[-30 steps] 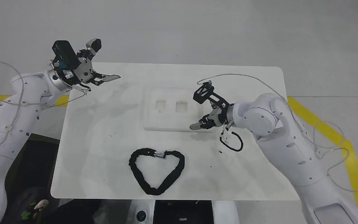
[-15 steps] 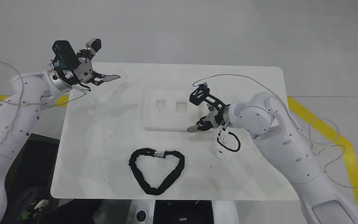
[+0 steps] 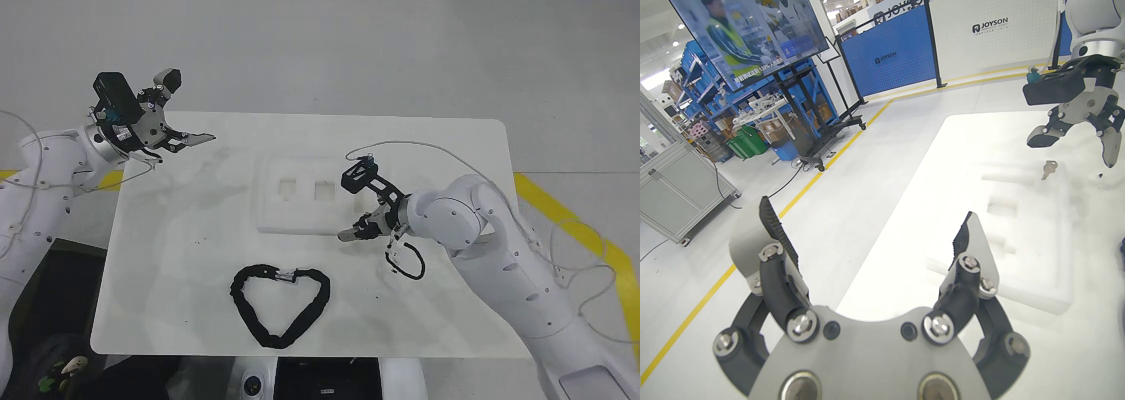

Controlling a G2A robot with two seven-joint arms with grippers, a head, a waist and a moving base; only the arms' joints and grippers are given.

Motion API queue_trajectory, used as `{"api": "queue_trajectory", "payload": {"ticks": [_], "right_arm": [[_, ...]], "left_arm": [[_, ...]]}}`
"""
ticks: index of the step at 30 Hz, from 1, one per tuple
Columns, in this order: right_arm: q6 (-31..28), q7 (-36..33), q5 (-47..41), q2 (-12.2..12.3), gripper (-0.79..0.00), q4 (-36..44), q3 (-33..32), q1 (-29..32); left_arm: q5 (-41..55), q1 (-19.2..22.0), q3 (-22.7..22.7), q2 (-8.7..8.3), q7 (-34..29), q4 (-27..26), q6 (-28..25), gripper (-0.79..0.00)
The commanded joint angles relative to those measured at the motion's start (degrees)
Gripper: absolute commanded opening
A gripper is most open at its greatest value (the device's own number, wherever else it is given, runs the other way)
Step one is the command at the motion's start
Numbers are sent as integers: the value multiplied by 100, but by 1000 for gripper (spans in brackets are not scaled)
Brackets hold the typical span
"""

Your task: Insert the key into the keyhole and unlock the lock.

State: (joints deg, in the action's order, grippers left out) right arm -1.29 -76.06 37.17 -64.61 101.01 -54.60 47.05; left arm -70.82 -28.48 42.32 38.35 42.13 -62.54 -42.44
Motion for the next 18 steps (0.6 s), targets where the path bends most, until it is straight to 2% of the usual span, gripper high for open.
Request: {"api": "queue_trajectory", "payload": {"ticks": [1, 7, 8, 9, 11, 13, 16, 18], "right_arm": [[120, -16, 51, -1, 0, -7, 8, 2], [550, 81, 17, -34, 0, -124, 59, 0], [577, 74, 24, -42, -37, -137, 89, -16], [599, 72, 32, -45, -37, -149, 100, -24], [644, 63, 103, -50, -89, -202, 128, -51], [710, 13, 227, -50, -175, -216, 153, -75], [701, -45, 287, -47, -249, -218, 164, -84], [680, -73, 319, -44, -342, -227, 166, -81]], "left_arm": [[0, 0, 0, 0, 0, 0, 0, 0], [0, 0, 0, 0, 0, 0, 0, 0], [0, 0, 0, 0, 0, 0, 0, 0], [0, 0, 0, 0, 0, 0, 0, 0], [0, 0, 0, 0, 0, 0, 0, 0], [0, 0, 0, 0, 0, 0, 0, 0], [0, 0, 0, 0, 0, 0, 0, 0], [0, 0, 0, 0, 0, 0, 0, 0]]}}
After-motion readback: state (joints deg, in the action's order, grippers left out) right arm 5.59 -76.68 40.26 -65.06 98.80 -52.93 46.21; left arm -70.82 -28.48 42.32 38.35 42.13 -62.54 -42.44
